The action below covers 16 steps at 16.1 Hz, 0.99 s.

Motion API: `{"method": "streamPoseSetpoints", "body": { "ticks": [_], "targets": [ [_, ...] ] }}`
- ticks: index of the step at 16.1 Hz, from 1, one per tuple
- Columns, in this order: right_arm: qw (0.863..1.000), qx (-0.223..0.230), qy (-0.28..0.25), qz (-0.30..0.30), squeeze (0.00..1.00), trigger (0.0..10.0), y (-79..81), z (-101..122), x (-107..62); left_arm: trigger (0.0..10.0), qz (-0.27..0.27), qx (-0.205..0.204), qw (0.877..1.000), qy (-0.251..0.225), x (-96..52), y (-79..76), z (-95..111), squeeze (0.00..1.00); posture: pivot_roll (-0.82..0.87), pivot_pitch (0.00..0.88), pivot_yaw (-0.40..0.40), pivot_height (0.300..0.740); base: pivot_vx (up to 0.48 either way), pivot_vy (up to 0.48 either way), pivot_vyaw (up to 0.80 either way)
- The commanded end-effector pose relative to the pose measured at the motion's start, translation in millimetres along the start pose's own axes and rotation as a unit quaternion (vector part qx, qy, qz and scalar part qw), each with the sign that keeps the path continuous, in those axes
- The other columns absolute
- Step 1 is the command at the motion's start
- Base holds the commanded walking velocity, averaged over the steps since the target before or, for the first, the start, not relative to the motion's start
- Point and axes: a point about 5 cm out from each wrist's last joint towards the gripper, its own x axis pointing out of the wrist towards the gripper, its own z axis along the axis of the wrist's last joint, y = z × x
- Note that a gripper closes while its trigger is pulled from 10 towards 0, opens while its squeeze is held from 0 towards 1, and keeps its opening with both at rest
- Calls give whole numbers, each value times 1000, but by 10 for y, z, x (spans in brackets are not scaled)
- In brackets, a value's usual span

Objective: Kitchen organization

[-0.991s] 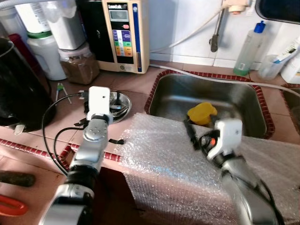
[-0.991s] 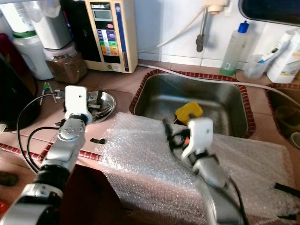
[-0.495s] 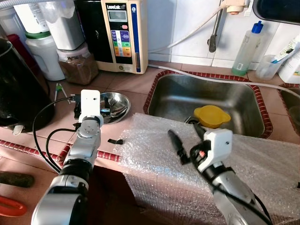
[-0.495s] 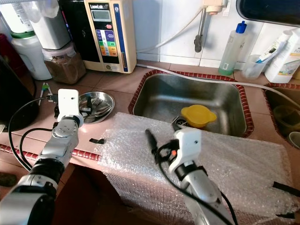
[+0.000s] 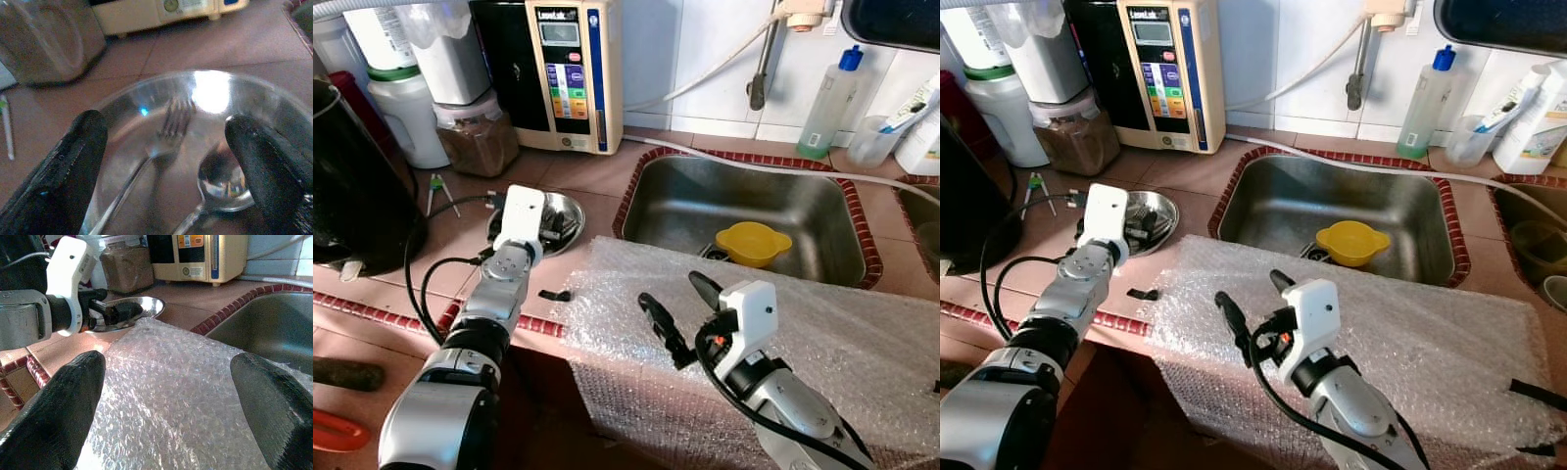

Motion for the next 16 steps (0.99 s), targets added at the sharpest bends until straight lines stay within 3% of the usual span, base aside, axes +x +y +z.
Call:
{"method": "streamPoseSetpoints", "body": {
  "ticks": [1,2,3,5,6,7,16],
  "targets": [
    [1000,-5,-5,16,0,10000,57,46,0,7529,-3,8,1000,10,17,54,12,0,29,6,65,740,0,0,0],
    [1000,-5,-4,19,0,10000,61,45,0,6235,-4,-2,1000,9,17,53,10,0,29,6,65,740,0,0,0],
    [1000,-6,-2,21,0,10000,64,41,0,3490,-14,5,1000,16,19,50,3,0,33,7,64,740,0,0,0],
    [1000,-10,1,23,0,10000,55,40,7,1412,-26,18,999,33,17,42,-37,0,32,6,63,740,0,0,0],
    [1000,-12,1,24,0,10000,52,45,11,1020,-27,16,999,35,17,43,-46,0,32,4,63,740,0,0,0],
    [1000,-15,1,25,0,10000,50,50,16,0,-36,21,998,43,19,41,-57,0,32,3,63,740,0,0,0],
    [999,-30,8,32,0,10000,59,45,32,0,-65,42,993,85,23,44,-112,0,31,0,72,740,0,0,0]
  ]
}}
